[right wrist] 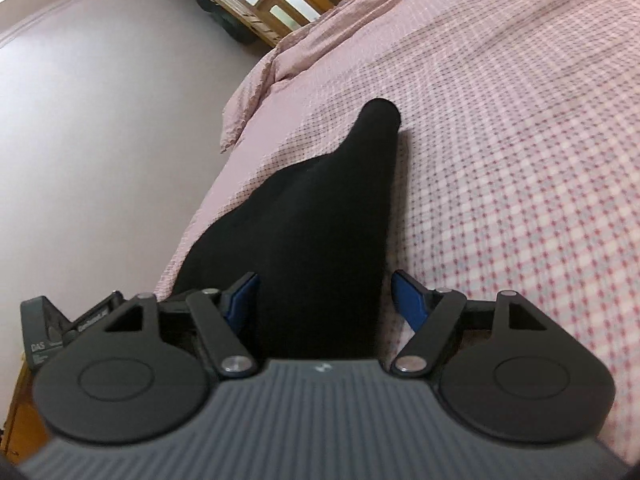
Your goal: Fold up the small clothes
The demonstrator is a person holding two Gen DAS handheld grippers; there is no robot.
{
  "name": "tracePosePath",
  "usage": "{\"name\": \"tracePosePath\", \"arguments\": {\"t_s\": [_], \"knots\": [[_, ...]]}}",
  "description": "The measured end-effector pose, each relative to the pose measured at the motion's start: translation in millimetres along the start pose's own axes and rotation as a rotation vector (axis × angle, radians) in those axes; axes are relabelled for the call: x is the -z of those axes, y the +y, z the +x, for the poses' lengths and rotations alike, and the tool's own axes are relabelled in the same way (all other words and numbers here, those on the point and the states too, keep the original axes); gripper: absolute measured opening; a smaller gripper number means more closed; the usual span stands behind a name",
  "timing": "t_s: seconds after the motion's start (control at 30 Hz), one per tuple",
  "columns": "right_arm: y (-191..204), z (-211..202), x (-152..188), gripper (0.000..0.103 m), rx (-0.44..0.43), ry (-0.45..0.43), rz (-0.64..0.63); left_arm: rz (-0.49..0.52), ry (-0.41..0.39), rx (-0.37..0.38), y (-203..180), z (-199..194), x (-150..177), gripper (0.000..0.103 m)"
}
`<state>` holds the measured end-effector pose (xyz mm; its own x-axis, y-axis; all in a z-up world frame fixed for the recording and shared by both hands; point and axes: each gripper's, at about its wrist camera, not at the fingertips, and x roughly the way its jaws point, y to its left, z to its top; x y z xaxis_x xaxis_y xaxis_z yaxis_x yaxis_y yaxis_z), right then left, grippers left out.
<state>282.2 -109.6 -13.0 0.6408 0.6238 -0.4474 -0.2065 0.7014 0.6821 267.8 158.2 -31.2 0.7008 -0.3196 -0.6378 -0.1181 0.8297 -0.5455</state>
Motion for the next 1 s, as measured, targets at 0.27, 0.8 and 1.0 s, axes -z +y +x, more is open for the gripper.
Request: {"name": "tracePosePath", "arguments": {"t_s": [0.27, 0.8, 1.0], "knots": [[8.8, 15.9, -10.9, 0.045, -0.020, 0.028, -0.021, -0.030, 0.047, 0.165, -0.3, 12.4, 6.7, 0.055], [54.0, -134.3, -5.0, 0.039, 0.047, -0.025, -0.279, 0.037, 0.071, 0.315, -87.4, -54.7, 104.6, 0.052], [21.5, -165.2, 28.5, 0.041, 0.186, 0.033, -0.309, 0.115, 0.152, 0.215, -107.5, -52.3, 156.1, 0.054]]}}
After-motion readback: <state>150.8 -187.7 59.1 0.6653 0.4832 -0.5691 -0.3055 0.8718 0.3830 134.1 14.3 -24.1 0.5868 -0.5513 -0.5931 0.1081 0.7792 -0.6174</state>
